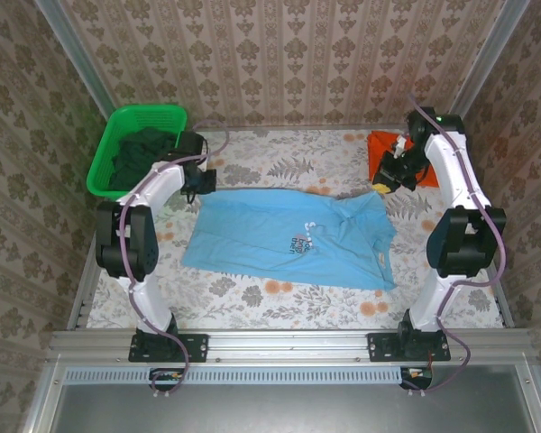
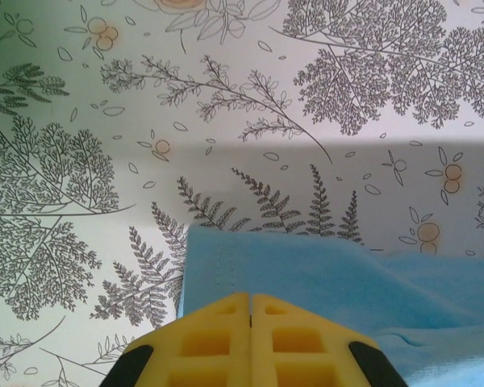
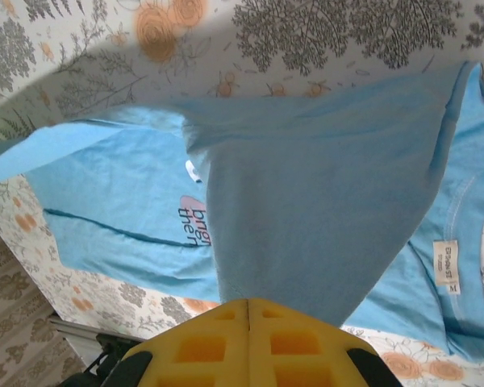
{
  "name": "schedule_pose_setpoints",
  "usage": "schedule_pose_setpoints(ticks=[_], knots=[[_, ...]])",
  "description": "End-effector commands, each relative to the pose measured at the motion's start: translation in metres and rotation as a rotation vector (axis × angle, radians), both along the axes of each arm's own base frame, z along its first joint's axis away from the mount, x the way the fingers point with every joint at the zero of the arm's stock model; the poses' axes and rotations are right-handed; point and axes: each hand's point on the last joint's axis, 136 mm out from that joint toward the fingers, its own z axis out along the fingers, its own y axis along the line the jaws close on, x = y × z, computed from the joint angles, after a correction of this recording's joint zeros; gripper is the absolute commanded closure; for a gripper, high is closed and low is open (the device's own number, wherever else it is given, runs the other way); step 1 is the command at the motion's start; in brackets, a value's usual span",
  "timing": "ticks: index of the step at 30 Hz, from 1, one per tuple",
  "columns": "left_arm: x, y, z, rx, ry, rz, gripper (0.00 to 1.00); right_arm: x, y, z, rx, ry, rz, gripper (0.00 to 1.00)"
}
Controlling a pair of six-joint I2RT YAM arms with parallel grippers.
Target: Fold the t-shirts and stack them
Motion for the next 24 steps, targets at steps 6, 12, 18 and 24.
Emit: schedule_pose_setpoints(ticks=[6, 12, 18, 24], knots=[[0.009, 0.009, -0.008, 0.068, 0.024, -0.009, 1.00, -0.040, 0.002, 0.001, 0.021, 0.055, 0.029, 1.00], [-0.003, 0.006, -0.018, 0.096, 0.047, -0.021, 1.00, -0.061, 0.001, -0.006, 0.018, 0.088, 0.032, 1.00], [-0.011, 0.013, -0.023, 0.102, 0.071, 0.000, 1.00, -0.090, 0.004, -0.035, 0.030, 0.176, 0.047, 1.00], [-0.017, 0.032, -0.032, 0.155, 0.120, 0.077, 0.92, -0.094, 0.003, -0.065, 0.026, 0.211, 0.031, 0.90]])
